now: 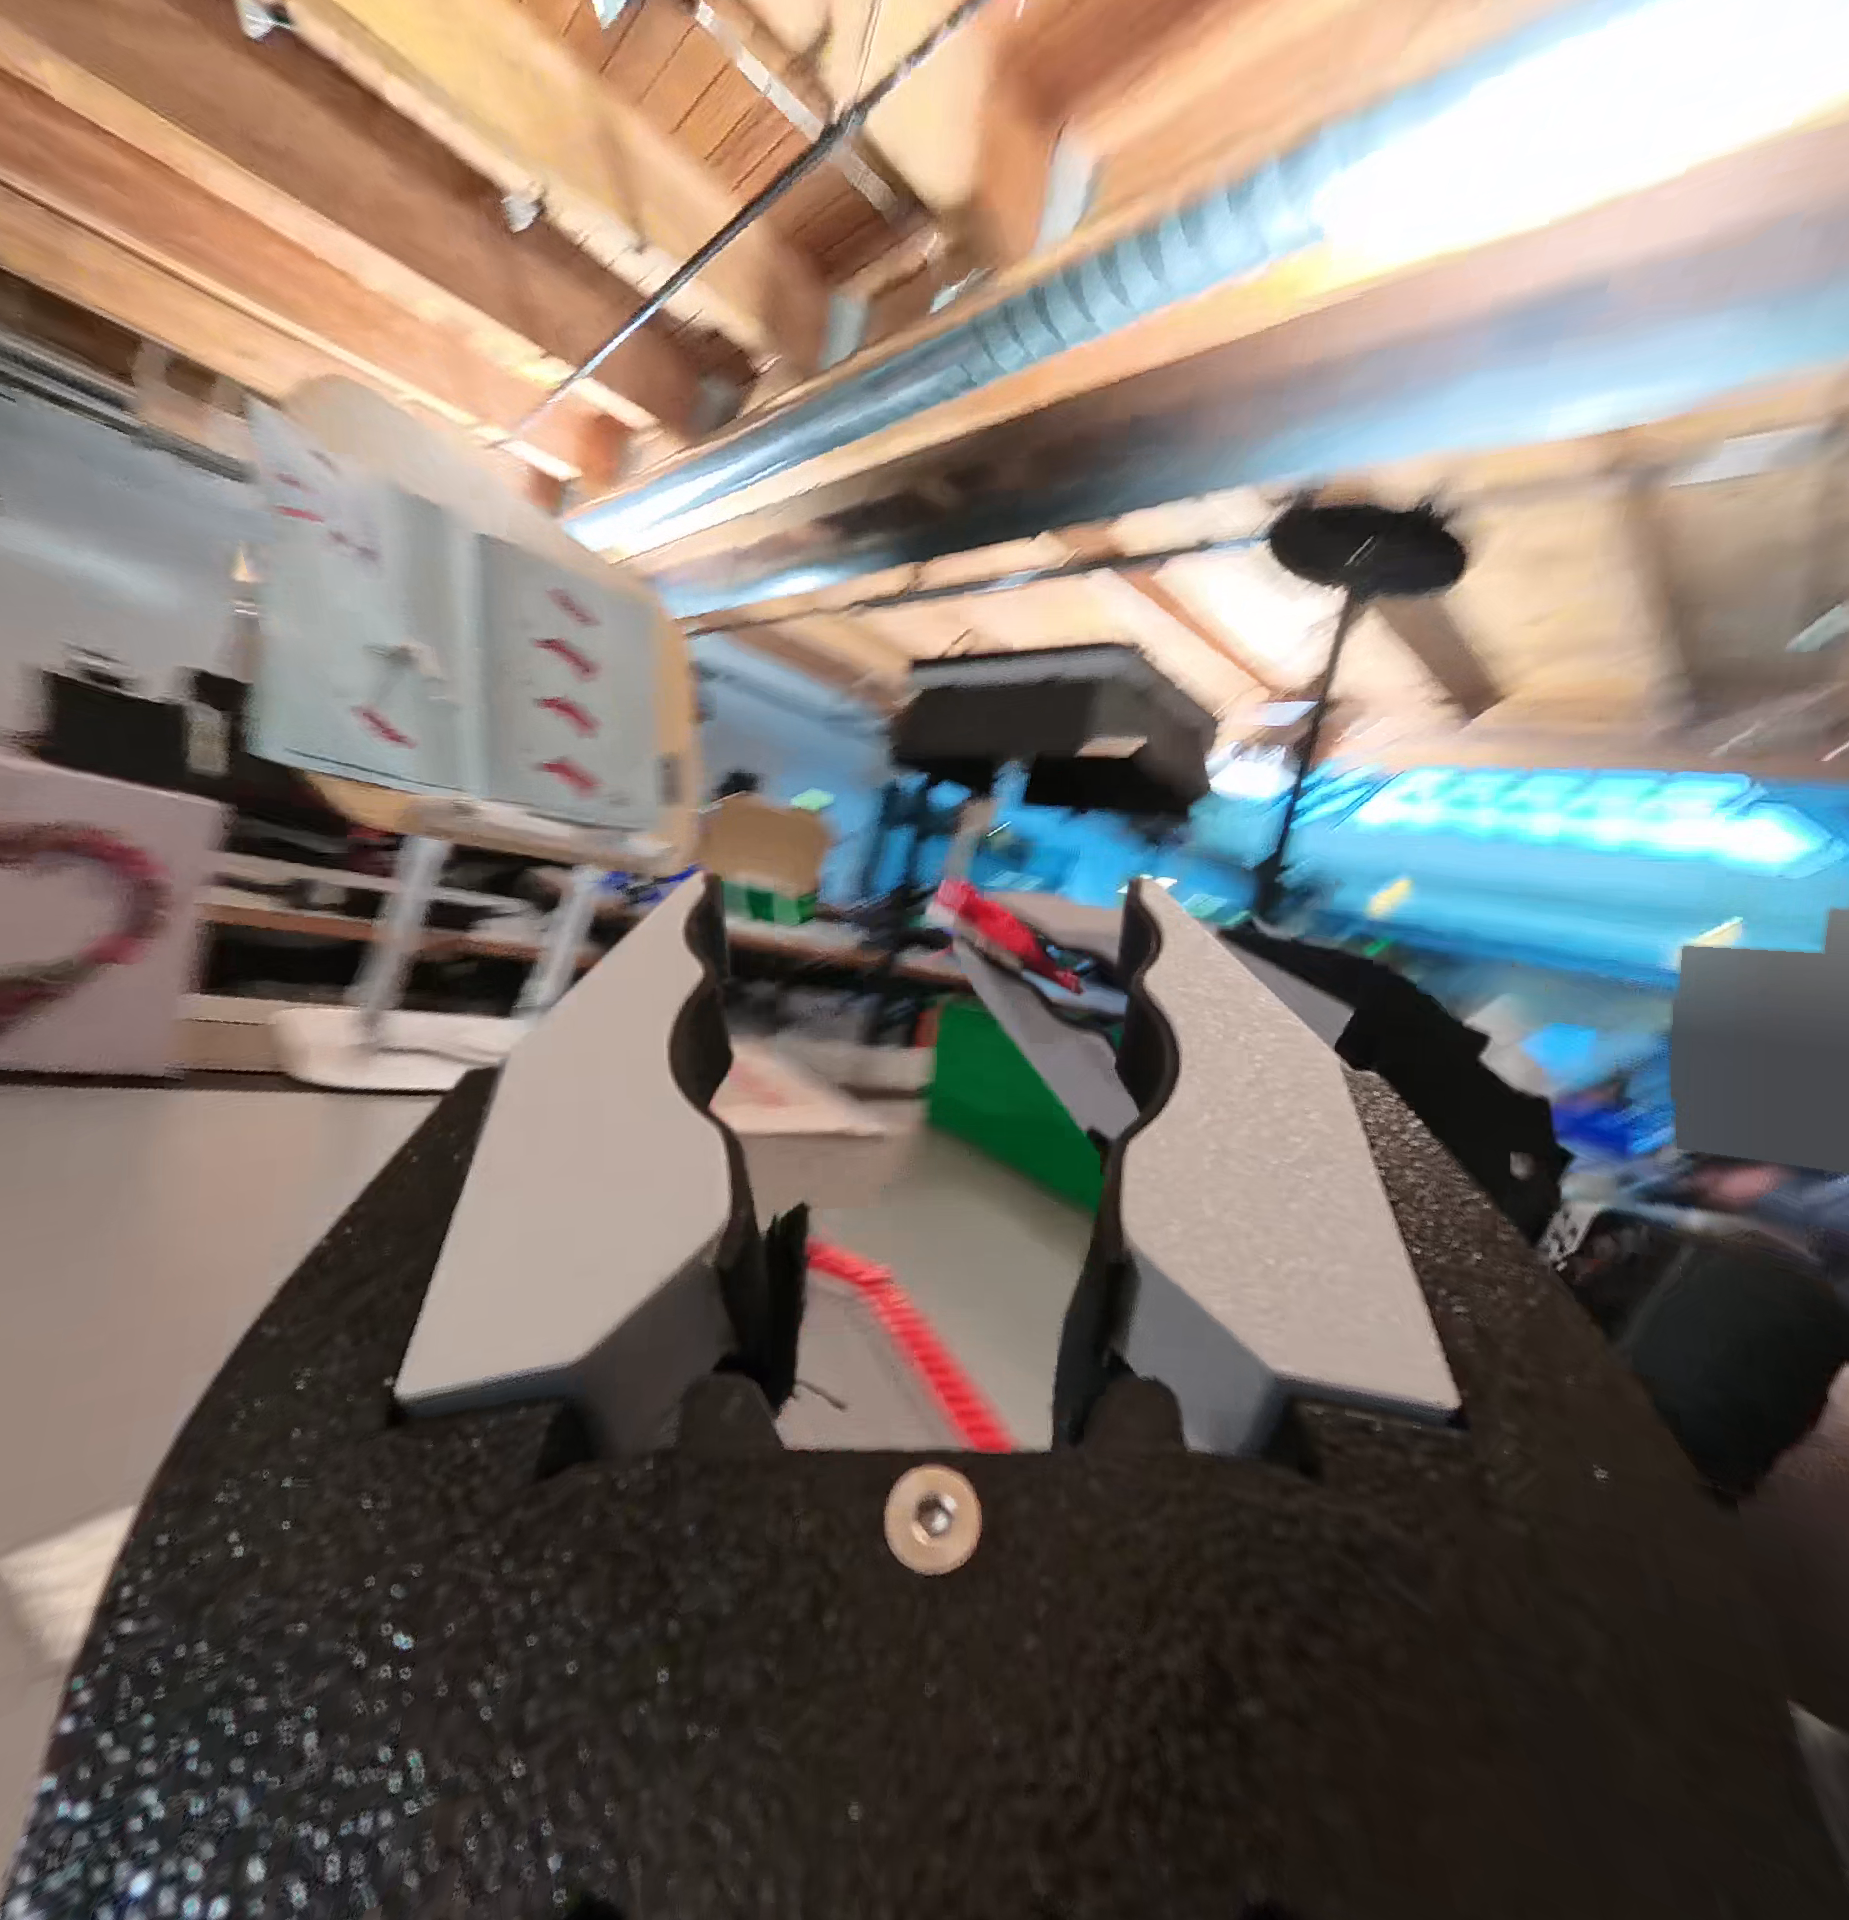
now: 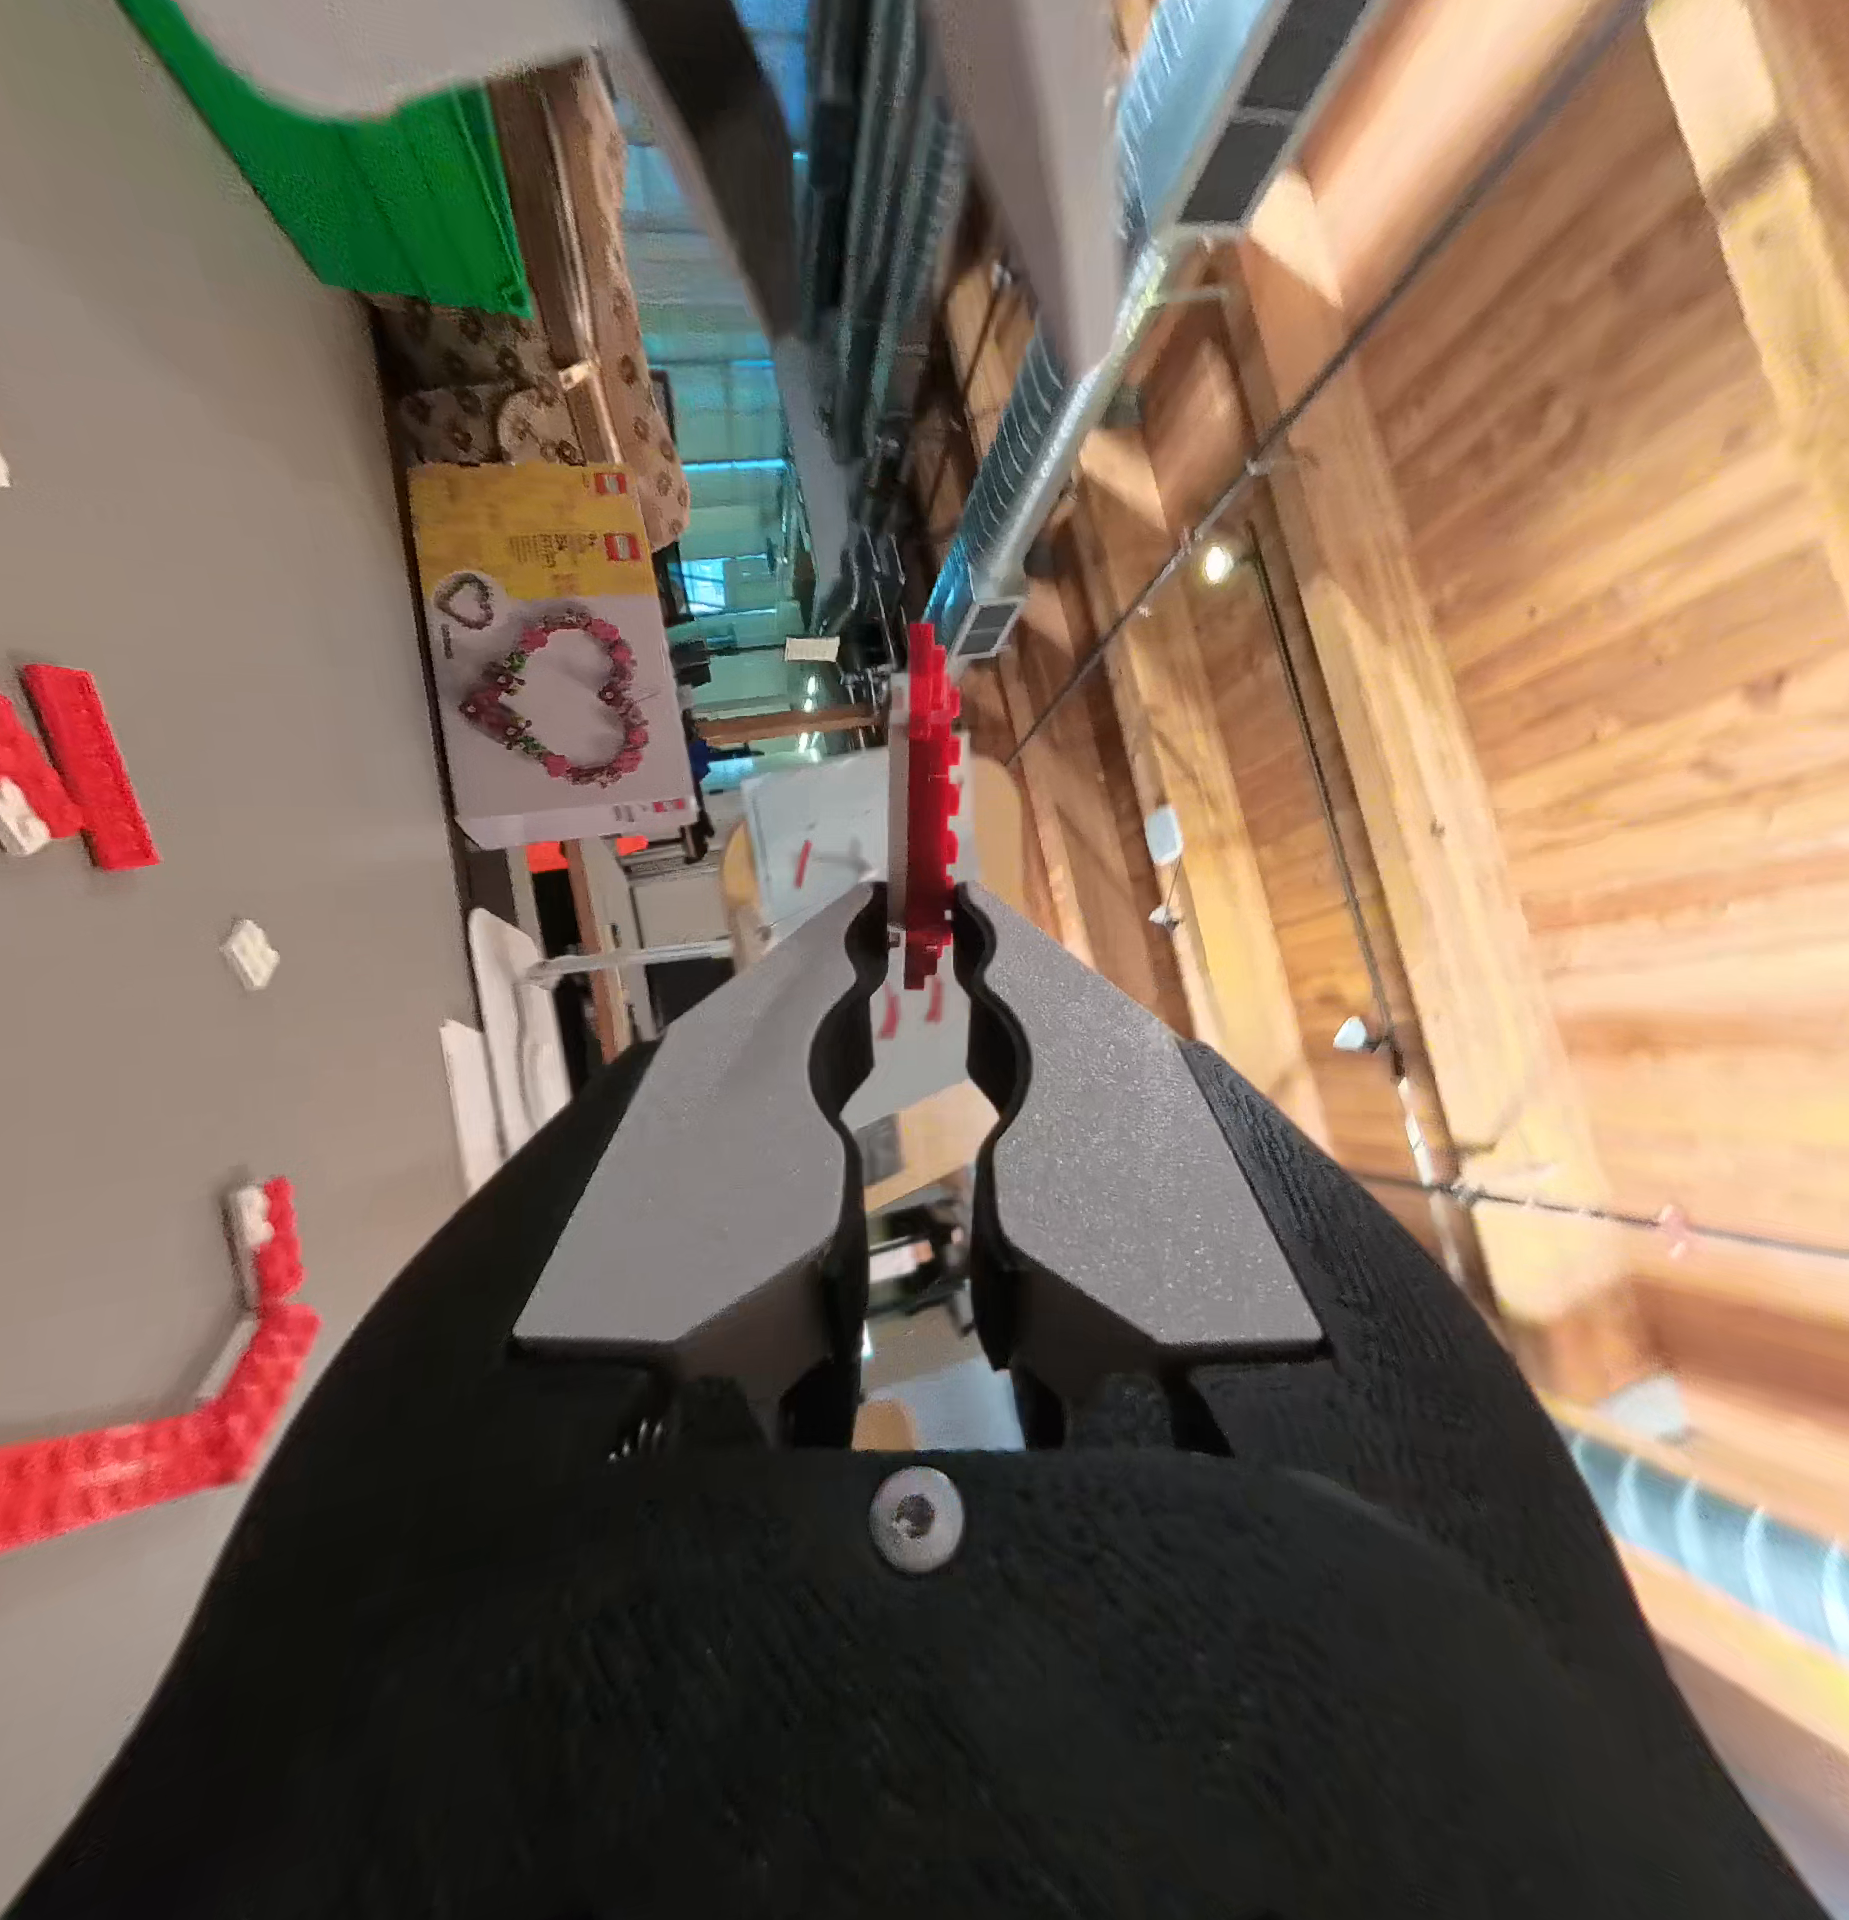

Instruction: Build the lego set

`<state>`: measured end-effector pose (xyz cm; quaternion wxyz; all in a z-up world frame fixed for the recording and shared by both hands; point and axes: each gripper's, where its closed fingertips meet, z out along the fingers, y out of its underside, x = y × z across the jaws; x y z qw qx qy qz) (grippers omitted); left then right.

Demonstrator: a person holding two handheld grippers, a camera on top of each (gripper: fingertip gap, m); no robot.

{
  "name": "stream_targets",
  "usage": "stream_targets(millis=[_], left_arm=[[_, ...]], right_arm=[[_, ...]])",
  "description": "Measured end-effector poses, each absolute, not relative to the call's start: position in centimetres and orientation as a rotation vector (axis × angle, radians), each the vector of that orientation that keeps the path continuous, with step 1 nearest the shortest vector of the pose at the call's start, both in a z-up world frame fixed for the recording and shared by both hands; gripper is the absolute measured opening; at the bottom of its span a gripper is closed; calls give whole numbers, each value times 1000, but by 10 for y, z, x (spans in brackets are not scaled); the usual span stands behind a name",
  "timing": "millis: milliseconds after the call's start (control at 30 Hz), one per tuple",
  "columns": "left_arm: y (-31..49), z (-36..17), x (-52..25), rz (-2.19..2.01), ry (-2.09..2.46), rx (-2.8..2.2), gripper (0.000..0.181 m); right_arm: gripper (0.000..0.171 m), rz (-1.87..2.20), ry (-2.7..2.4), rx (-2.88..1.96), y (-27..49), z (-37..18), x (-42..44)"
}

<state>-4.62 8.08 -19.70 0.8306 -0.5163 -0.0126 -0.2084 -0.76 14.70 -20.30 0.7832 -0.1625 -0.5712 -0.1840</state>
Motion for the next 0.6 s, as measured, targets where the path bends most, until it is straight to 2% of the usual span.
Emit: stream_targets(millis=[167,233,400,600], left_arm=[[105,-212,-66,-170,34,-1261,72],[111,-229,-73,-123,54,-1323,71],[100,-265,-64,-196,124,-1391,67],[89,-258,-55,-234,171,-1346,62]], right_arm=[[9,-310,-1190,-498,177,-249,-24],[10,-325,-1208,-463,173,-251,-33],[9,-252,-1233,-454,160,-261,-35],[10,-213,-1334,-341,134,-279,-42]])
